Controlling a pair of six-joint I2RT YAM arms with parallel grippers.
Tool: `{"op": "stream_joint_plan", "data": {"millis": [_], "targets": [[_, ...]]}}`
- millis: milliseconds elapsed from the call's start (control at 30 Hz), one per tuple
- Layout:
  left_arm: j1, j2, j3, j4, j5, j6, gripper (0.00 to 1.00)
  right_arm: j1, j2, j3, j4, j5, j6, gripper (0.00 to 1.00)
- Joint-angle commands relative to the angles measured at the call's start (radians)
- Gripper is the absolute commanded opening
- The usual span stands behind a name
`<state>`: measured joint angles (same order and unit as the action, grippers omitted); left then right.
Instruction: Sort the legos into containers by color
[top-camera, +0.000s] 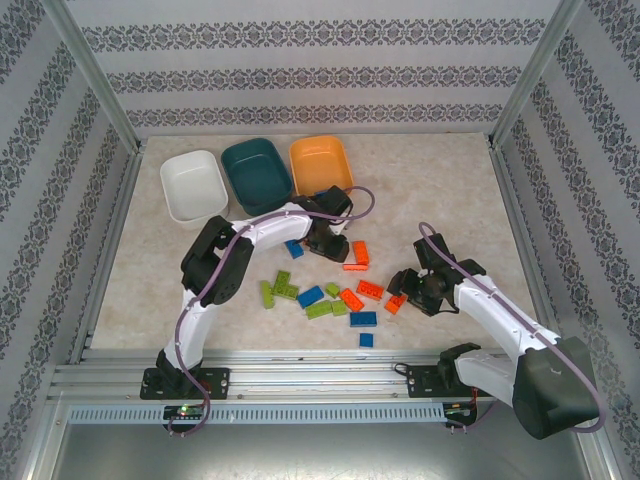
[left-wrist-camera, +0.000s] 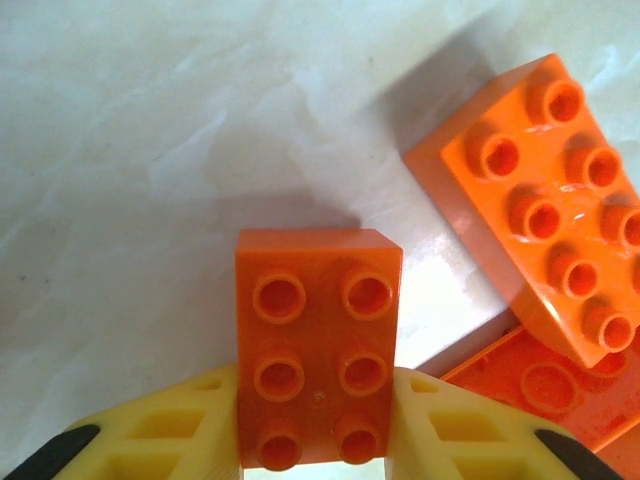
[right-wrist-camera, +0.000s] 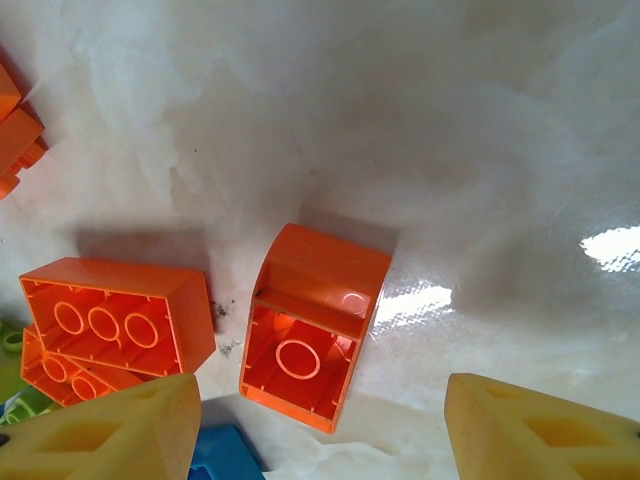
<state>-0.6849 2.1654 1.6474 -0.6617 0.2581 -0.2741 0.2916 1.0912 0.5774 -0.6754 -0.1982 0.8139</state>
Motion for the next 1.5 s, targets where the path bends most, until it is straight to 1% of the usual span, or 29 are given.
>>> {"op": "stream_joint_plan", "data": {"millis": [0, 133, 333, 433, 500, 633, 700, 767, 1000, 1200, 1467], "targets": [[0.02, -0.092, -0.016, 0.0, -0.021, -0.015, 0.34, 0.013, 0.003, 0.008, 0.005, 0.022, 0.016, 0.66], [0.04, -0.173, -0.04, 0.0, -0.042, -0.023, 0.34, 0.024, -0.002, 0.014, 0.007, 0.026, 0.015, 0.66], [0.106, -0.338, -0.095, -0.024, -0.097, -0.02, 0.34, 0.048, 0.001, 0.04, 0.002, 0.038, 0.011, 0.66], [0.164, -0.436, -0.143, -0.035, -0.124, -0.013, 0.34, 0.057, 0.013, 0.056, 0.002, 0.037, 0.005, 0.66], [0.223, -0.503, -0.183, -0.034, -0.131, -0.014, 0.34, 0.065, 0.022, 0.063, 0.005, 0.036, 0.002, 0.66], [0.344, -0.564, -0.232, -0.024, -0.136, -0.017, 0.34, 0.082, 0.044, 0.078, 0.016, 0.031, -0.001, 0.66], [0.391, -0.543, -0.218, -0.027, -0.121, -0.011, 0.34, 0.093, 0.061, 0.089, 0.021, 0.028, -0.003, 0.66], [0.408, -0.501, -0.188, -0.028, -0.13, 0.002, 0.34, 0.103, 0.071, 0.099, 0.02, 0.031, -0.009, 0.66], [0.431, -0.306, -0.061, -0.016, -0.12, 0.019, 0.33, 0.127, 0.079, 0.11, -0.01, 0.059, -0.024, 0.66], [0.45, -0.179, 0.042, -0.04, -0.12, 0.045, 0.33, 0.128, 0.069, 0.092, -0.017, 0.073, -0.036, 0.66], [0.454, -0.074, 0.154, -0.075, -0.119, 0.057, 0.33, 0.128, 0.098, 0.083, -0.01, 0.077, -0.037, 0.67]]}}
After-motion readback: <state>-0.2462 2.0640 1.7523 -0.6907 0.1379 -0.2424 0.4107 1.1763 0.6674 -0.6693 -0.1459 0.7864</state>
